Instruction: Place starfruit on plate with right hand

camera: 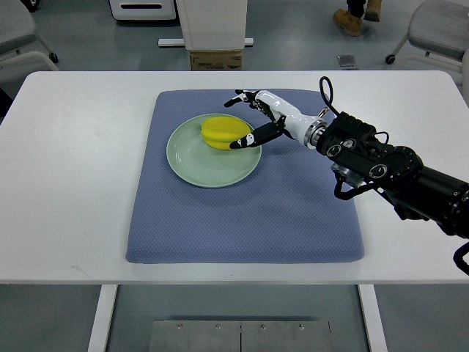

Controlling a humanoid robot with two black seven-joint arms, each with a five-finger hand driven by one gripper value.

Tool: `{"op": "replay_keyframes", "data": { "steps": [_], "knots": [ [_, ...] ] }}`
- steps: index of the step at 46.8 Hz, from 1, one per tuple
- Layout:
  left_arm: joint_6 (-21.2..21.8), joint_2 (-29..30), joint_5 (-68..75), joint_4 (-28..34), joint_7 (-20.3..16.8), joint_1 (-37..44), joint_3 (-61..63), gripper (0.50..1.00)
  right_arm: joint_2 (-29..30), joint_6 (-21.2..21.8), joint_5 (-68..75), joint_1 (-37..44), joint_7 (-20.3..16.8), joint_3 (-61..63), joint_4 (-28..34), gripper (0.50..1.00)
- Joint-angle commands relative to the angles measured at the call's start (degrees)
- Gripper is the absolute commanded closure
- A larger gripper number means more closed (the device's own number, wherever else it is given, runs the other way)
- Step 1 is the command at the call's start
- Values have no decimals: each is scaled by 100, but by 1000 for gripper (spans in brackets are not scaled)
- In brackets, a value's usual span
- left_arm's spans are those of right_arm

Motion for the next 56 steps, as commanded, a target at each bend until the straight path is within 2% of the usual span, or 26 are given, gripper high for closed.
{"op": "replay_keyframes", "data": {
  "steps": [1, 20, 39, 56],
  "knots": [
    [9, 0, 0, 0, 0, 0, 0, 500, 0, -6, 5, 0, -2, 156, -10, 500],
    [9, 0, 0, 0, 0, 0, 0, 500, -44, -6, 49, -246, 42, 1562, -10, 500],
    [0, 0, 0, 0, 0, 0, 0, 500, -431, 99, 2061, -791, -2, 2907, -1, 500],
    [0, 0, 0, 0, 0, 0, 0, 500, -527, 47, 2273, -1424, 7, 3971, -142, 500]
  ]
}}
